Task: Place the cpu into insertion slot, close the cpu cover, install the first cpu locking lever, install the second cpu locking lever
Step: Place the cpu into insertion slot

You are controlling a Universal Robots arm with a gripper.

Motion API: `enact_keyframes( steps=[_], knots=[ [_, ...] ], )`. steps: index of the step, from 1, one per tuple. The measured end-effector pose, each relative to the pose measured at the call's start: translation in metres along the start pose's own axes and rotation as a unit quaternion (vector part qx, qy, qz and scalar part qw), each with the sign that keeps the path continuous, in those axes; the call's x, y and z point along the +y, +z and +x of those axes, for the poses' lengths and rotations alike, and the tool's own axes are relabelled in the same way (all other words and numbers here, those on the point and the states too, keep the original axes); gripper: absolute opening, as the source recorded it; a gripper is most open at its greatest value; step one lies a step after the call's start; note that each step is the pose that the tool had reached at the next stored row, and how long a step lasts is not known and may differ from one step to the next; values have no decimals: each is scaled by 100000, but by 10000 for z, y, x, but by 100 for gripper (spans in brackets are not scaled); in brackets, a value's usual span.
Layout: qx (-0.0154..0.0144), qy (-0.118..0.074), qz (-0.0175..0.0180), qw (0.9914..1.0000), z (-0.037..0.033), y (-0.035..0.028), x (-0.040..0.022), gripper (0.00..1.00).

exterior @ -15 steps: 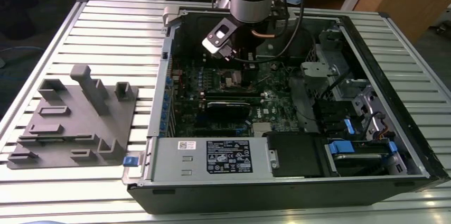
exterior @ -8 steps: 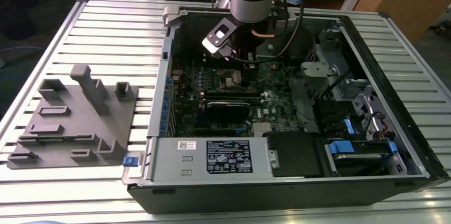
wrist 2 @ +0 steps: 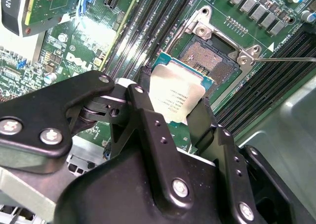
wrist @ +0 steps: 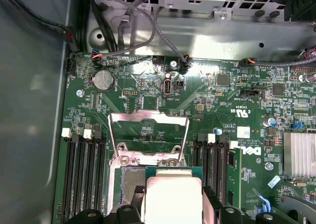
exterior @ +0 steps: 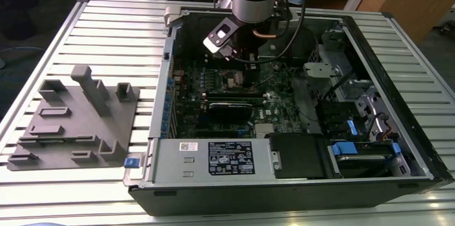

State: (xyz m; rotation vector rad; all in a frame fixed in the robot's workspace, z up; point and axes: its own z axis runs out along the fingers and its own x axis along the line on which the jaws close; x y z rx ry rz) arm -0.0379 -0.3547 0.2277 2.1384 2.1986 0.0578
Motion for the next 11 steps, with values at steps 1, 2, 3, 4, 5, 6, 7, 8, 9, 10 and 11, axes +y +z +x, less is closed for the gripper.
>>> enact_keyframes(
  steps=[1,2,3,4,5,6,7,8,9,10,11],
  knots=[
    [0,6,-1,100000,0,0,0,54],
    [-1,11,0,100000,0,0,0,54],
    [-1,13,0,100000,0,0,0,54],
    [0,18,0,100000,0,0,0,54],
    [-1,23,0,100000,0,0,0,54],
    [0,28,-1,100000,0,0,0,54],
    [0,31,1,100000,0,0,0,54],
    [0,36,-1,100000,0,0,0,54],
    [-12,143,6,100000,0,0,0,54],
    [-45,666,13,99998,1,2,0,54],
    [-101,1375,35,99990,1,3,0,54]
  ],
)
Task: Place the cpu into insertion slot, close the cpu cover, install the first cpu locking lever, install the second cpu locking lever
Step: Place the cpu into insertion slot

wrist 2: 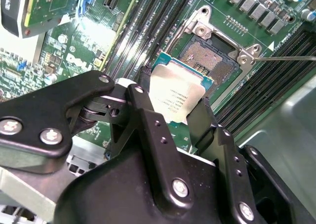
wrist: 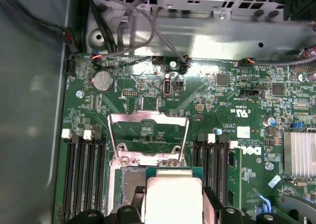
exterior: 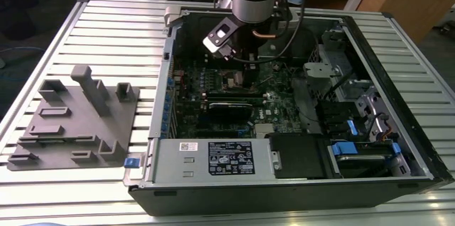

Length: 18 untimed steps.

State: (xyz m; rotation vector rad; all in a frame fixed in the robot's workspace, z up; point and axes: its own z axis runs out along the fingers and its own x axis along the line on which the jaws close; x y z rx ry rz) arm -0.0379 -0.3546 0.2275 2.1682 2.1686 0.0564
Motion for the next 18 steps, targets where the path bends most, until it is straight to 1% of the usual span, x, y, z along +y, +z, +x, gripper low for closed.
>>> enact_keyframes(
  steps=[1,6,7,8,11,12,13,15,18],
  knots=[
    [-56,581,20,99998,-1,-1,0,54],
    [-57,677,19,99998,-1,0,-1,54],
    [-20,681,18,99998,0,0,-1,54],
    [138,700,16,99997,1,0,-1,54],
    [1041,761,29,99992,2,0,-1,54],
    [1141,768,27,99991,3,0,-1,54],
    [1168,769,22,99990,7,0,0,54],
    [1166,770,30,99990,21,-1,-1,54],
    [1166,769,29,99990,70,-1,-3,54]
  ],
)
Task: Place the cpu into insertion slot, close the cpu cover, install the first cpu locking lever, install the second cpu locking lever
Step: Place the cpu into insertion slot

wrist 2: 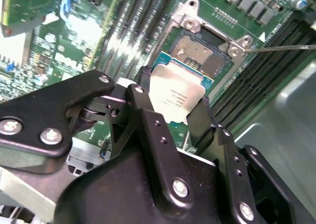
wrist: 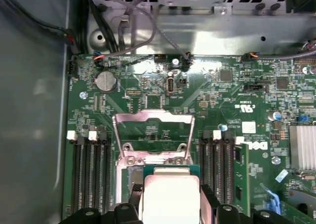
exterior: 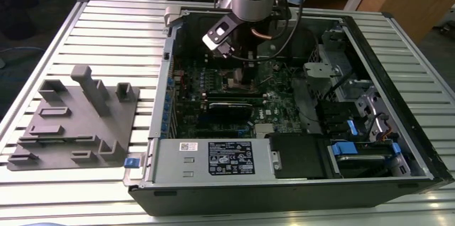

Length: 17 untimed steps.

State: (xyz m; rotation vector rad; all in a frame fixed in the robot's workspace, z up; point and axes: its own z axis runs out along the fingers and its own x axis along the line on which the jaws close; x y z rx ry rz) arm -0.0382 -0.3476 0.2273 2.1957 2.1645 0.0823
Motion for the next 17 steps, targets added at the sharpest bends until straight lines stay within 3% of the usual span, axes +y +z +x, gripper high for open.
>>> enact_keyframes(
  steps=[2,3,17],
  knots=[
    [0,2,-1,100000,28,3,-2,54],
    [12,-5,-8,100000,68,21,-52,54],
    [-4,3,-3,100000,106,64,-87,54]
  ],
)
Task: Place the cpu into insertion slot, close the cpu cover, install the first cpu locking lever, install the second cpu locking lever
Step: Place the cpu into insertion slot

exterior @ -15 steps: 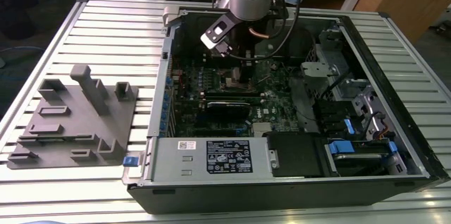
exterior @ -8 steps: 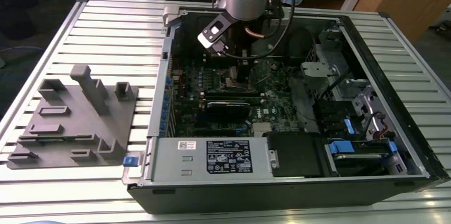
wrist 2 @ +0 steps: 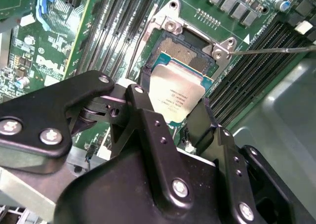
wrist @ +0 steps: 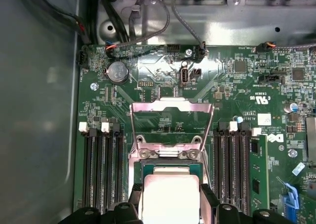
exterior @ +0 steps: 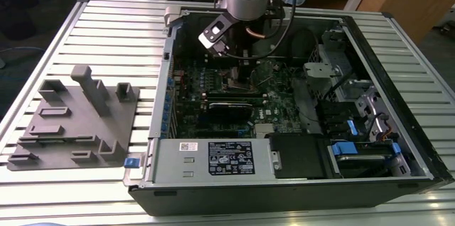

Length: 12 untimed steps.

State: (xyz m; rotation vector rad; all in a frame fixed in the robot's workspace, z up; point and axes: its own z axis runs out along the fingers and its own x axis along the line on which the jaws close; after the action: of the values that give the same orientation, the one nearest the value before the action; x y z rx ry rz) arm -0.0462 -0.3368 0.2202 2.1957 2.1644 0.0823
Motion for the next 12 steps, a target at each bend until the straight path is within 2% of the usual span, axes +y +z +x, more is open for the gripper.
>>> enact_keyframes(
  steps=[3,12],
  knots=[
    [-5,-3,0,100000,1,34,-10,54],
    [-20,-4,2,100000,1,61,-25,54]
  ],
)
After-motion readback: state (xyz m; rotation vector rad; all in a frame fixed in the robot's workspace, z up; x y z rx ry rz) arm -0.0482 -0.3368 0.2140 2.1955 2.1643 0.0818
